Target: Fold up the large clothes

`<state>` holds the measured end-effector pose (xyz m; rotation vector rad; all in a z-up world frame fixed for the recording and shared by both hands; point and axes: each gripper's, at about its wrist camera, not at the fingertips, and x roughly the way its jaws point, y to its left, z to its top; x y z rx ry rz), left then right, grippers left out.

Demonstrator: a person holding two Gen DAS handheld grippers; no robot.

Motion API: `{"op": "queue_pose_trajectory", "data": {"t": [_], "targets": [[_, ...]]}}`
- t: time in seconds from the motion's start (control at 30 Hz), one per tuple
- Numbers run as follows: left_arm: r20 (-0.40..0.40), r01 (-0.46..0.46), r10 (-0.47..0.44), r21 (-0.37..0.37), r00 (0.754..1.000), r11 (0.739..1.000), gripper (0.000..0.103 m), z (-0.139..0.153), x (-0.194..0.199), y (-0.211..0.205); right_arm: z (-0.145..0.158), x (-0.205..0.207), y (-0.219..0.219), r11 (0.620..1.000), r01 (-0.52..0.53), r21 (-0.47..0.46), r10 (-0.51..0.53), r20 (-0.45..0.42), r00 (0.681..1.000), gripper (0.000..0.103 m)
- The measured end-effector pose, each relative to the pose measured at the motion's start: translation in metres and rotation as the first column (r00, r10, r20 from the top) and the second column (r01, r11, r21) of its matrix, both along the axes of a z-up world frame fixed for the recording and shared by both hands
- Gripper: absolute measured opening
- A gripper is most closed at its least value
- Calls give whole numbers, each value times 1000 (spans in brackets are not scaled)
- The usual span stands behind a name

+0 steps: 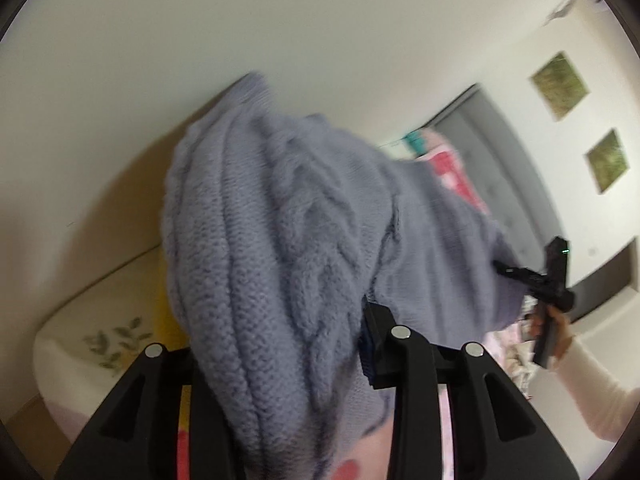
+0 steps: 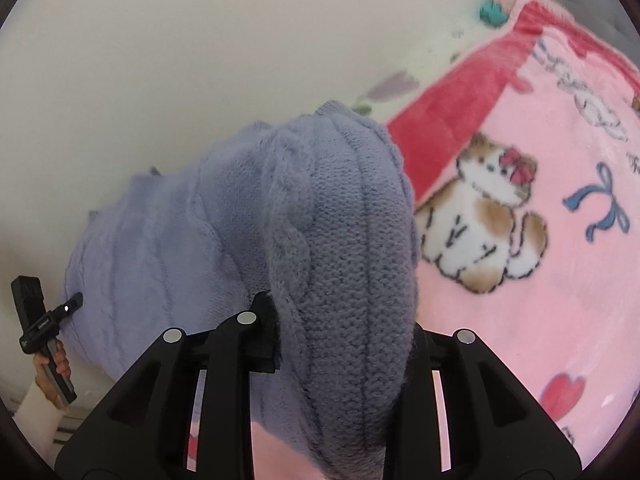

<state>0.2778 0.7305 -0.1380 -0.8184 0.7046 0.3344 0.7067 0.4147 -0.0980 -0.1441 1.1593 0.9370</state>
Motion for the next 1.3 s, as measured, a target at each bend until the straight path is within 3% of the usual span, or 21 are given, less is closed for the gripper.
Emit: {"op": "queue_pose_trajectory", "data": {"t": [0.23, 0.43, 0.53, 0.6, 0.63, 0.67, 0.7, 0.77, 0.87, 0.97, 1.03, 1.1, 1.2, 1.3], "targets": [[-88, -11, 11, 8, 996, 1000, 47, -26, 23, -3, -50, 1, 16, 996, 25, -89, -27, -14, 1000, 30], [-142, -36, 42, 46, 989, 998, 65, -36, 25, 2, -67, 4, 14, 993, 55, -106, -56, -10, 998, 42], [-184, -53, 63, 60, 981, 997, 78, -33, 17, 5, -57, 7, 9, 992, 78, -102, -78, -5, 997, 58], [-205, -58, 73, 76, 976, 995, 84, -28, 16, 14, -41, 9, 4, 994, 78, -83, -76, 17, 997, 61], [-217, -60, 78, 89, 973, 994, 85, -22, 16, 15, -31, 10, 2, 992, 82, -91, -77, 54, 996, 64], [-235, -66, 92, 115, 968, 991, 86, -15, 15, 16, -23, 9, 1, 992, 85, -97, -76, 85, 993, 73], [-244, -66, 97, 132, 965, 989, 86, -9, 14, 15, -8, 8, -1, 990, 92, -109, -74, 154, 985, 77], [-262, -66, 116, 191, 958, 979, 86, 7, 11, 13, 11, 7, -5, 992, 84, -93, -63, 210, 976, 80], [-291, -50, 135, 280, 947, 959, 86, 34, 13, -2, 45, -2, -10, 995, 82, -65, -58, 310, 949, 82], [-256, -93, 212, 410, 943, 907, 86, 71, 9, -26, 64, -13, -9, 998, 47, -35, -32, 351, 936, 82], [-212, -140, 260, 455, 942, 879, 88, 94, 2, -36, 74, -25, -10, 1000, 11, -8, -8, 357, 934, 82], [-176, -170, 267, 431, 947, 886, 92, 109, 2, -40, 76, -36, -7, 1000, -14, 2, 12, 358, 934, 83], [-162, -134, 225, 437, 961, 889, 98, 109, 23, -48, 65, -46, 1, 999, -32, -26, 39, 359, 932, 86], [-182, -73, 172, 450, 968, 890, 98, 88, 44, -59, 36, -49, 8, 996, -48, -71, 69, 330, 942, 77]]}}
